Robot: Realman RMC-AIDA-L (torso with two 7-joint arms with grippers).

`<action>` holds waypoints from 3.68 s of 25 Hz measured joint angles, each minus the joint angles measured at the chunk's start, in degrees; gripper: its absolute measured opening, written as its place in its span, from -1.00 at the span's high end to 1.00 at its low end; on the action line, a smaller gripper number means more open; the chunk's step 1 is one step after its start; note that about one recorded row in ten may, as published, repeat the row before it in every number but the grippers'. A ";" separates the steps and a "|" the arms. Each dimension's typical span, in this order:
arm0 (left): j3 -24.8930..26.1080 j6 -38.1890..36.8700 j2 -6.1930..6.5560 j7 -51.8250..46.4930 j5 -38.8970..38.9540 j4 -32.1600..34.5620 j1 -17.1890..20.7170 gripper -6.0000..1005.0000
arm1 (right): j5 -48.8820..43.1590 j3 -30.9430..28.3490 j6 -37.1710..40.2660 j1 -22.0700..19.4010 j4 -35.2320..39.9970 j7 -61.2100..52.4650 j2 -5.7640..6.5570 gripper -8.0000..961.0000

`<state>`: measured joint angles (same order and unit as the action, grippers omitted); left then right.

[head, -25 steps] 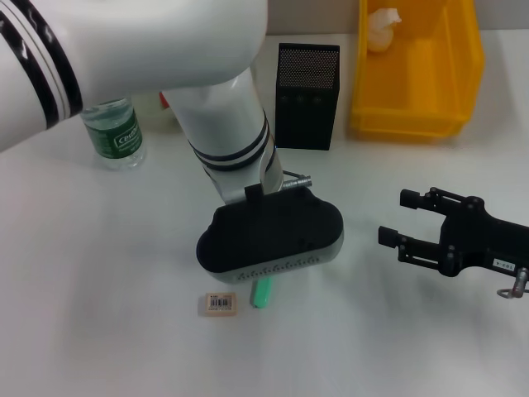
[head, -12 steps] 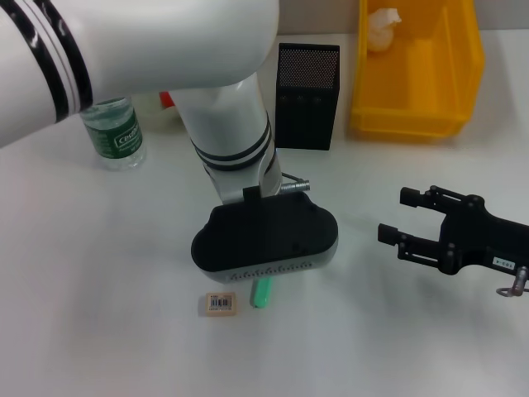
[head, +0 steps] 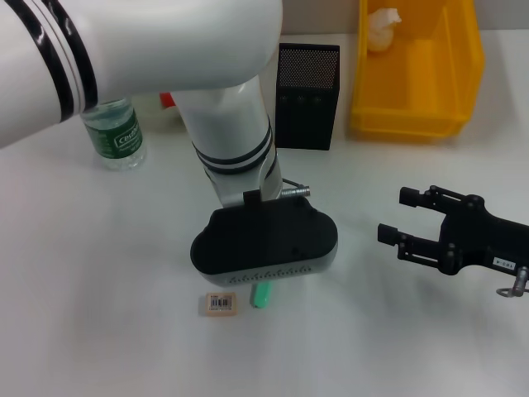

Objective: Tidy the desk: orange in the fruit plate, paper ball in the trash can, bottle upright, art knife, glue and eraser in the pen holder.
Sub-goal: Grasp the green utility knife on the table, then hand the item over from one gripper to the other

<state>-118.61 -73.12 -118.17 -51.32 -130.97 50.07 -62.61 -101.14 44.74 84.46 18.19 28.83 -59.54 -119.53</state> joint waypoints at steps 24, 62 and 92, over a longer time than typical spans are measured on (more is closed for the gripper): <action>-0.73 0.06 -0.13 0.76 1.20 -1.09 -0.44 0.35 | 0.08 0.00 0.18 0.00 0.00 -0.20 0.09 -0.54; -0.13 -0.84 -0.30 -1.17 2.03 -1.02 -0.23 0.62 | 0.07 -1.73 2.05 -0.32 -0.53 -0.31 0.18 -0.54; 56.53 -23.23 -0.15 -20.54 38.50 0.33 23.60 0.62 | -0.40 -7.74 8.25 -0.71 0.19 -1.36 1.03 -0.54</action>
<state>-62.07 -96.35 -118.33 -71.86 -92.47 50.40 -39.01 -101.54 37.00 92.72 17.48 29.01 -60.90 -118.50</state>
